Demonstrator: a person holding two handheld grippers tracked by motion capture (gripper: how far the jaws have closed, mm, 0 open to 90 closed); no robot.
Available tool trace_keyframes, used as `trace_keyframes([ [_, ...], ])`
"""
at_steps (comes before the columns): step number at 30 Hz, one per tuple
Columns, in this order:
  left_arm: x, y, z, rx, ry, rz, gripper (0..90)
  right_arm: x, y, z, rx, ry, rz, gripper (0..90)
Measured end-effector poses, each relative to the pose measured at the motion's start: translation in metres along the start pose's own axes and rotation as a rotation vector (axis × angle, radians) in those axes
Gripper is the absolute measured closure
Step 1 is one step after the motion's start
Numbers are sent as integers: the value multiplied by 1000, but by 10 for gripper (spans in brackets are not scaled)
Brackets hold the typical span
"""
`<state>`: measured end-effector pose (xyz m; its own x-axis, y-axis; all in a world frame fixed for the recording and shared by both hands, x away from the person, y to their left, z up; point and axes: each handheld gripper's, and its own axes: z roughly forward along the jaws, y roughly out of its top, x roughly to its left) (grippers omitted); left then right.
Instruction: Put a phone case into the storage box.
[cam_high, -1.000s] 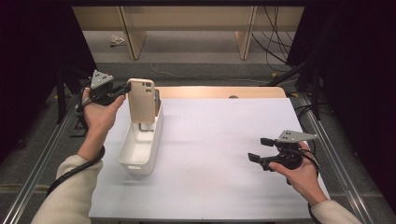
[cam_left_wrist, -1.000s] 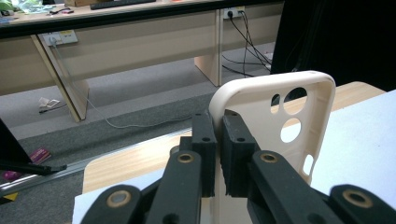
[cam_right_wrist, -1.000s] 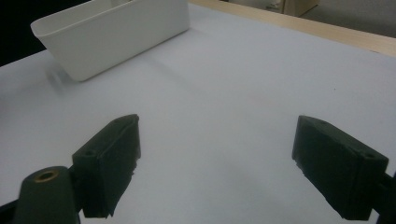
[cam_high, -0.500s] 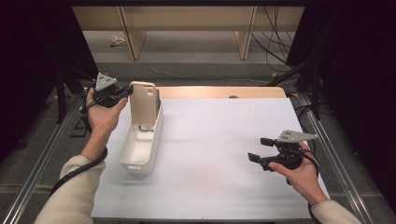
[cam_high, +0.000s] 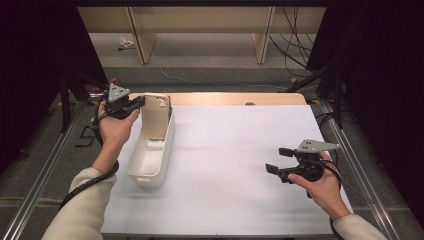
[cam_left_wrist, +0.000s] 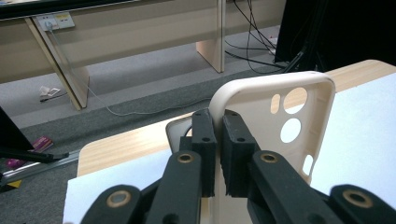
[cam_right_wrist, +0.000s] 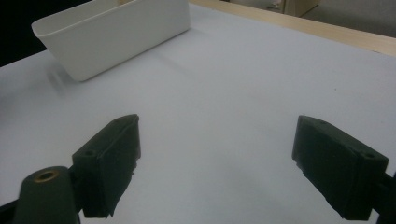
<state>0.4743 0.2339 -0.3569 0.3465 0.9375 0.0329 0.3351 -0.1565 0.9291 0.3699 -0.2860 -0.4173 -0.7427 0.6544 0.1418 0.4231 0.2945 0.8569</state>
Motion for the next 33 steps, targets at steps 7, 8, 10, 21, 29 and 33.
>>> trace_keyframes([
  [7,2,-11,5,15,-1,-10,843,0,0,1,0,1,1,162],
  [8,2,-13,6,18,0,-11,843,0,0,1,1,1,2,162],
  [10,3,-15,8,22,0,-12,843,0,0,1,2,1,3,162],
  [21,5,-22,12,28,-4,-11,843,0,0,1,2,2,3,162],
  [29,7,-27,16,45,-3,-15,843,0,0,1,1,3,3,163],
  [33,7,-29,17,49,-4,-17,842,0,0,1,2,3,3,163],
])
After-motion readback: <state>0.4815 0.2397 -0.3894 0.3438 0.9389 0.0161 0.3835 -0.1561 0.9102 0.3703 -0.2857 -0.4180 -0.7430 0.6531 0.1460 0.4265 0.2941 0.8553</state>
